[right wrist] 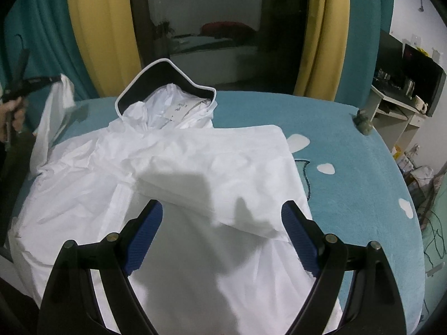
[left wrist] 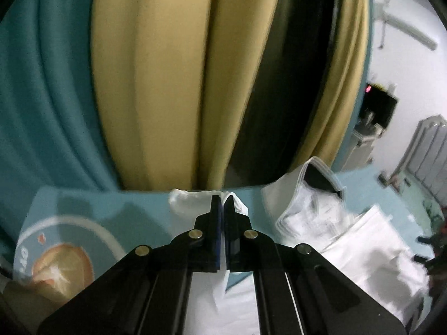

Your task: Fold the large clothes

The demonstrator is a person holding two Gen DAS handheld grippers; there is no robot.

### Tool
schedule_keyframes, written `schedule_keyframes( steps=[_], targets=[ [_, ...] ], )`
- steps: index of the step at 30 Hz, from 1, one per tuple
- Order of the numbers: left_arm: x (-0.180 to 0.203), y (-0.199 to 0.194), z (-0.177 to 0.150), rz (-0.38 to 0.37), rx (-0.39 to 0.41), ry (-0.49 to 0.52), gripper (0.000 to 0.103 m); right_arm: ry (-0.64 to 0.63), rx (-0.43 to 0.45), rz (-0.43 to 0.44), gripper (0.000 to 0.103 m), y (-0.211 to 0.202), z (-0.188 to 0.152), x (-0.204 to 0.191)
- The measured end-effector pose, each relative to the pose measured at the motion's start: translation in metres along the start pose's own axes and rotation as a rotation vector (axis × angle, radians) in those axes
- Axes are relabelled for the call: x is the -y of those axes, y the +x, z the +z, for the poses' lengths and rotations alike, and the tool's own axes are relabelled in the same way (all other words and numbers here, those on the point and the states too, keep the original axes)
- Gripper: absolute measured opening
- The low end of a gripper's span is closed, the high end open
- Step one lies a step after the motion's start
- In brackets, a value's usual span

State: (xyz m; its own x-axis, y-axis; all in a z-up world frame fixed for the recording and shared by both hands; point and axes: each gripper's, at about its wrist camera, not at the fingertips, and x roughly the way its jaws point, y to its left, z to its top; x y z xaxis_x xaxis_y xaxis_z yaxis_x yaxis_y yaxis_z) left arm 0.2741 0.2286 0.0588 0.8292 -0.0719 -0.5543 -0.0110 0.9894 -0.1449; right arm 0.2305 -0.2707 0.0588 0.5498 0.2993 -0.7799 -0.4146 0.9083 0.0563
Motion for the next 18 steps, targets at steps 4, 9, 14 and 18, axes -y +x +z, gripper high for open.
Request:
schedule_keyframes(
  steps=[4,9,14,18],
  targets=[
    [0.058,-0.025,0.02,-0.051,0.067,0.064,0.002,0.007,0.012,0.018,0.087,-0.006,-0.006,0.009],
    [0.131,-0.027,0.027,-0.118,0.078,0.158,0.002,0.031,0.03,0.031,0.087,-0.018,-0.017,0.026],
    [0.199,-0.008,0.021,-0.192,0.052,0.234,0.002,0.051,0.03,0.03,0.087,-0.026,-0.031,0.047],
    [0.251,0.022,-0.002,-0.31,-0.031,0.245,0.002,0.082,0.025,0.015,0.087,-0.03,-0.042,0.066]
  ],
)
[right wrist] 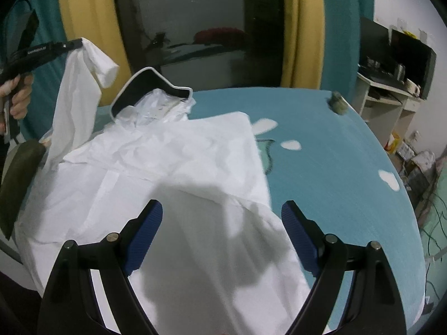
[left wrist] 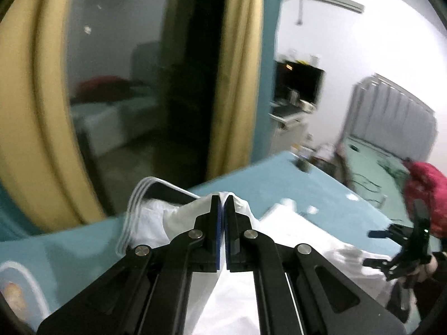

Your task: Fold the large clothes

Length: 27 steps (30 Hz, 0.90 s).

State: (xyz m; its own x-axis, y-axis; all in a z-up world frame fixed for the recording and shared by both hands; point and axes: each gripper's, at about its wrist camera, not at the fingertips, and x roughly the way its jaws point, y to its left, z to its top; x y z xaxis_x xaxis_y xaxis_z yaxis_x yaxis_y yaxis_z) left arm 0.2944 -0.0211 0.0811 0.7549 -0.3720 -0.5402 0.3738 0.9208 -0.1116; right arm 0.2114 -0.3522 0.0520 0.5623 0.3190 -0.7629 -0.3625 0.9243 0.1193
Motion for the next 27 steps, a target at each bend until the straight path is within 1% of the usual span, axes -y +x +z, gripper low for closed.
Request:
schedule_keyframes(
  steps=[2,4,6,7,8,10,11,13,15,16,17,18,19,20,22,24,26,27],
  targets=[
    [0.019,0.026,-0.012,-0.057,-0.053,0.007,0.003,0.017,-0.001,-0.011,0.087,-0.001,-0.004,0.01],
    [0.038,0.063,-0.034,-0.09,-0.168,0.005,0.007,0.034,-0.003,-0.015,0.087,-0.001,-0.008,0.02],
    [0.046,0.081,-0.055,-0.114,-0.232,-0.021,0.011,0.046,-0.015,-0.017,0.087,0.002,-0.013,0.028],
    [0.048,0.085,-0.066,-0.133,-0.257,-0.041,0.017,0.048,-0.025,-0.014,0.087,0.004,-0.014,0.031],
    [0.047,0.086,-0.075,-0.146,-0.273,-0.056,0.026,0.049,-0.034,-0.012,0.087,0.007,-0.015,0.033],
    [0.041,0.076,-0.091,-0.149,-0.276,-0.078,0.033,0.045,-0.051,-0.007,0.087,0.013,-0.013,0.035],
    [0.03,0.062,-0.1,-0.144,-0.271,-0.091,0.034,0.037,-0.055,0.0,0.086,0.015,-0.011,0.034],
    [0.004,0.037,-0.116,-0.107,-0.255,-0.13,0.034,0.015,-0.059,0.019,0.086,0.022,-0.003,0.027],
    [-0.024,0.013,-0.131,-0.052,-0.238,-0.16,0.036,-0.02,-0.056,0.05,0.084,0.032,0.011,0.015],
    [-0.039,0.001,-0.135,-0.008,-0.232,-0.177,0.036,-0.035,-0.054,0.068,0.083,0.039,0.018,0.008],
    [-0.055,-0.008,-0.141,0.035,-0.231,-0.196,0.037,-0.044,-0.06,0.085,0.079,0.047,0.026,0.002],
    [-0.071,-0.019,-0.148,0.085,-0.236,-0.22,0.037,-0.046,-0.069,0.093,0.073,0.058,0.035,-0.004],
    [-0.085,-0.027,-0.155,0.136,-0.24,-0.244,0.037,-0.053,-0.081,0.1,0.069,0.07,0.046,-0.011],
    [-0.098,-0.036,-0.16,0.171,-0.237,-0.261,0.037,-0.065,-0.088,0.107,0.063,0.078,0.053,-0.017],
    [-0.122,-0.051,-0.173,0.226,-0.224,-0.289,0.037,-0.107,-0.096,0.11,0.061,0.096,0.067,-0.031],
    [-0.142,-0.056,-0.185,0.284,-0.239,-0.332,0.037,-0.133,-0.12,0.118,0.06,0.12,0.08,-0.041],
    [-0.16,-0.053,-0.194,0.319,-0.271,-0.372,0.037,-0.142,-0.155,0.133,0.059,0.143,0.086,-0.048],
    [-0.165,-0.049,-0.198,0.33,-0.285,-0.378,0.037,-0.152,-0.17,0.143,0.052,0.15,0.086,-0.051]
  ],
)
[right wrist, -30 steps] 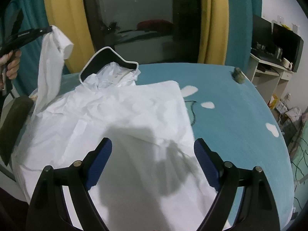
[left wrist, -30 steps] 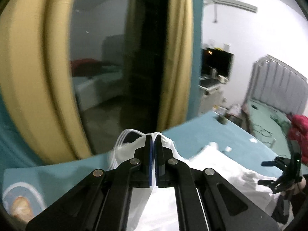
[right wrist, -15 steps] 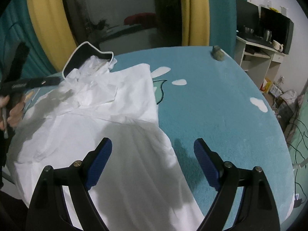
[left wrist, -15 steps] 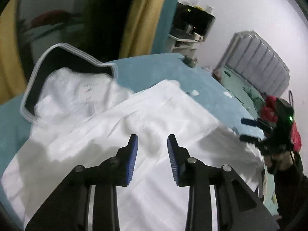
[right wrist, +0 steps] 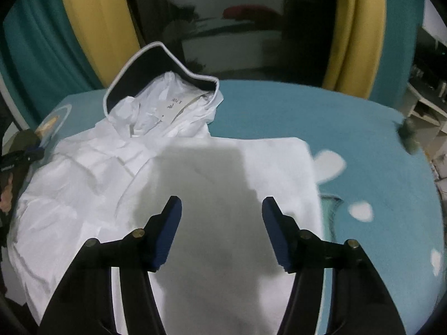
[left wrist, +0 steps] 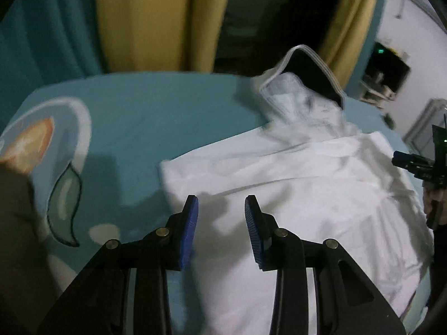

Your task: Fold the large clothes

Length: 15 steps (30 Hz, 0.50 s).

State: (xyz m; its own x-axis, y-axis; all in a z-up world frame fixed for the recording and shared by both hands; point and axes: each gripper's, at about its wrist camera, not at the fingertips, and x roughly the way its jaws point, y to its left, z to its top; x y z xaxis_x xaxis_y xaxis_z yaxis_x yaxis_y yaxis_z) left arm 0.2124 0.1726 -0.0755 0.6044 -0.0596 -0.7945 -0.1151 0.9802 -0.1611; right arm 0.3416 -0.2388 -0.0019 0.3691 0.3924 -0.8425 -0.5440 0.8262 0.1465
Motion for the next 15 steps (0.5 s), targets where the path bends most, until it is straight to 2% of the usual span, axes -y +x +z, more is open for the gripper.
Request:
schedule_keyframes(
  steps=[1,3,9,11,13,15],
  targets=[
    [-0.003,0.006,0.0,0.011,-0.02,0.001,0.037,-0.016,-0.02,0.013,0.047,0.01,0.002,-0.002],
    [-0.004,0.022,0.001,0.011,-0.071,0.02,0.037,-0.064,-0.057,0.023,0.007,0.026,0.001,-0.009],
    [0.005,0.045,0.015,0.072,-0.081,0.078,0.036,-0.196,0.021,-0.137,0.004,0.006,-0.006,-0.021],
    [0.009,0.053,0.02,0.118,-0.075,0.118,0.021,-0.195,0.048,-0.181,0.004,-0.004,-0.008,-0.015],
    [0.008,0.058,0.025,0.13,-0.065,0.133,0.017,-0.172,0.046,-0.196,0.004,-0.009,-0.012,-0.006],
    [0.007,0.063,0.033,0.144,-0.06,0.136,0.016,-0.158,0.0,-0.178,0.005,-0.005,-0.016,0.001]
  ],
)
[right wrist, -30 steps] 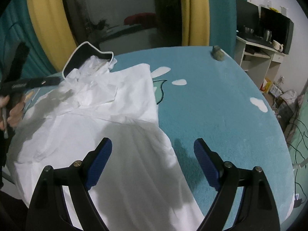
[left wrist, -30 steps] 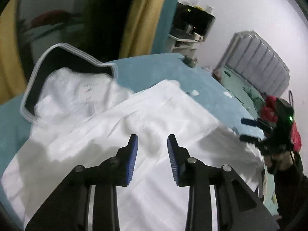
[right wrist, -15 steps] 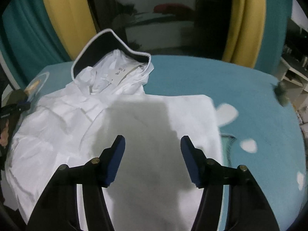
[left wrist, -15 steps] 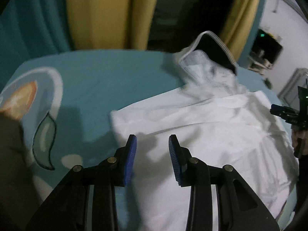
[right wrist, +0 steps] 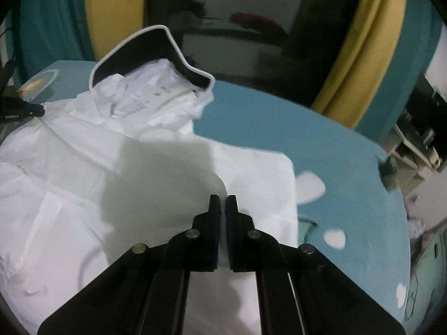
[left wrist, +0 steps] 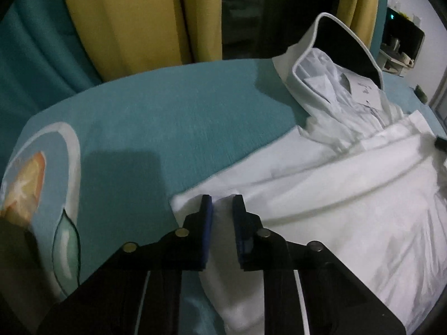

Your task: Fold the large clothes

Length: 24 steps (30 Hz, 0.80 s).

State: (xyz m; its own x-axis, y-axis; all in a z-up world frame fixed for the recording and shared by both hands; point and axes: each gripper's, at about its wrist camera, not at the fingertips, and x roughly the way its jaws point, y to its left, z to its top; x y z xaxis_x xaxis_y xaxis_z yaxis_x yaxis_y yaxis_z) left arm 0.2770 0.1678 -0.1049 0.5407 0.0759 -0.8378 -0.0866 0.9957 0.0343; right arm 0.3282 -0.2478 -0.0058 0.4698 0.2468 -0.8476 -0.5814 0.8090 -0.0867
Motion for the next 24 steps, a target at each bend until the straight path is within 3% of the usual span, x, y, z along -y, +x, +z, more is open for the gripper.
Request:
schedule_keyframes(
  steps=[2,4,5,6,8,10,13,16,20,22,24],
  targets=[
    [-0.001,0.004,0.006,0.002,0.0,-0.012,0.016,0.002,-0.055,0.023,0.007,0.009,-0.006,0.002],
    [-0.004,0.004,0.013,-0.03,-0.006,-0.049,0.017,0.001,-0.043,0.015,0.017,0.007,-0.007,0.004],
    [-0.007,0.0,0.017,-0.056,0.012,-0.068,0.017,0.002,-0.049,0.011,0.031,0.007,-0.006,0.006],
    [-0.008,-0.006,0.021,-0.083,0.042,-0.085,0.017,0.011,-0.048,0.013,0.052,0.006,-0.002,0.01],
    [-0.007,-0.016,0.03,-0.088,0.081,-0.102,0.017,0.027,-0.021,0.024,0.076,0.005,0.011,0.016],
    [-0.006,-0.022,0.041,-0.11,0.098,-0.126,0.02,-0.001,0.014,0.019,0.076,0.01,0.031,0.014],
    [-0.001,-0.025,0.053,-0.129,0.109,-0.139,0.034,-0.057,0.073,0.019,0.076,0.021,0.07,0.005],
    [0.0,-0.022,0.061,-0.119,0.111,-0.19,0.037,-0.097,0.155,0.068,0.076,0.036,0.115,-0.014],
    [-0.001,-0.019,0.06,-0.151,0.104,-0.207,0.037,-0.204,0.232,0.006,0.075,0.061,0.164,-0.052],
    [-0.001,-0.015,0.058,-0.154,0.097,-0.204,0.037,-0.2,0.23,-0.017,0.067,0.077,0.182,-0.061],
    [-0.001,-0.013,0.056,-0.126,0.084,-0.196,0.037,-0.192,0.229,-0.033,0.048,0.092,0.194,-0.067]
  ],
)
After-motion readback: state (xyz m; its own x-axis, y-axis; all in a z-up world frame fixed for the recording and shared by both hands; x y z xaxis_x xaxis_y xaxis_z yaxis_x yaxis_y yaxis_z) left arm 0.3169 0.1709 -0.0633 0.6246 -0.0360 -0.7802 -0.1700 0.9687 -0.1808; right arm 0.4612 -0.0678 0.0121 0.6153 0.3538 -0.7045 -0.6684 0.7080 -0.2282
